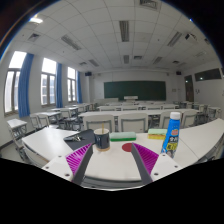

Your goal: Pour water

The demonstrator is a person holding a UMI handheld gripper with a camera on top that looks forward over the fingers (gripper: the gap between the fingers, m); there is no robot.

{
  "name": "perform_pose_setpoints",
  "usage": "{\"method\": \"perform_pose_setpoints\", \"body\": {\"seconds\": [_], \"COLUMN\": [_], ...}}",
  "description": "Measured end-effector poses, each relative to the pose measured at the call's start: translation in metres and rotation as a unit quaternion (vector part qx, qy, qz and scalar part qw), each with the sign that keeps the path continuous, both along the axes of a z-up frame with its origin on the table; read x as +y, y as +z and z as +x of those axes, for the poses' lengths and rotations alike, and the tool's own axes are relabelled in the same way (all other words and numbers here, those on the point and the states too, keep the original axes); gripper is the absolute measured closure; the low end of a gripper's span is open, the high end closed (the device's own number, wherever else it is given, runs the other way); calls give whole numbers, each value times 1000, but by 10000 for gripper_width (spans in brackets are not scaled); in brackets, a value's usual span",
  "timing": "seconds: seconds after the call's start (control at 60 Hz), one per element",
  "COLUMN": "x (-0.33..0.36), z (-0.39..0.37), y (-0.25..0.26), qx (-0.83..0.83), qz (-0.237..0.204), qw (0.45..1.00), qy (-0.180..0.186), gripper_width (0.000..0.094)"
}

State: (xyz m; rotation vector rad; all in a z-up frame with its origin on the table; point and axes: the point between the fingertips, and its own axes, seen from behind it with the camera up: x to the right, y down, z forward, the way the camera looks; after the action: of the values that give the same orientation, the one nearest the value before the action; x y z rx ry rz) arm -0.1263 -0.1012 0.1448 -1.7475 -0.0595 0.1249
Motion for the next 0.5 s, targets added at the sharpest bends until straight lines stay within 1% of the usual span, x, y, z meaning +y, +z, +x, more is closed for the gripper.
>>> {"method": "perform_pose_setpoints", "body": {"seconds": [0.1,0.2,0.35,0.433,0.5], "x": [-3,-7,-2,17,39], "z": [11,42,115,154,180], "y": [-2,-1,-1,-11,-20], "qx": [2,-3,-17,-8,-14], "qz": [-1,5,20,17,16], "qw": [1000,999,995,990,987], "qy": [-11,-33,-99,-141,-162], "gripper_width": [97,95,96,101,99]}}
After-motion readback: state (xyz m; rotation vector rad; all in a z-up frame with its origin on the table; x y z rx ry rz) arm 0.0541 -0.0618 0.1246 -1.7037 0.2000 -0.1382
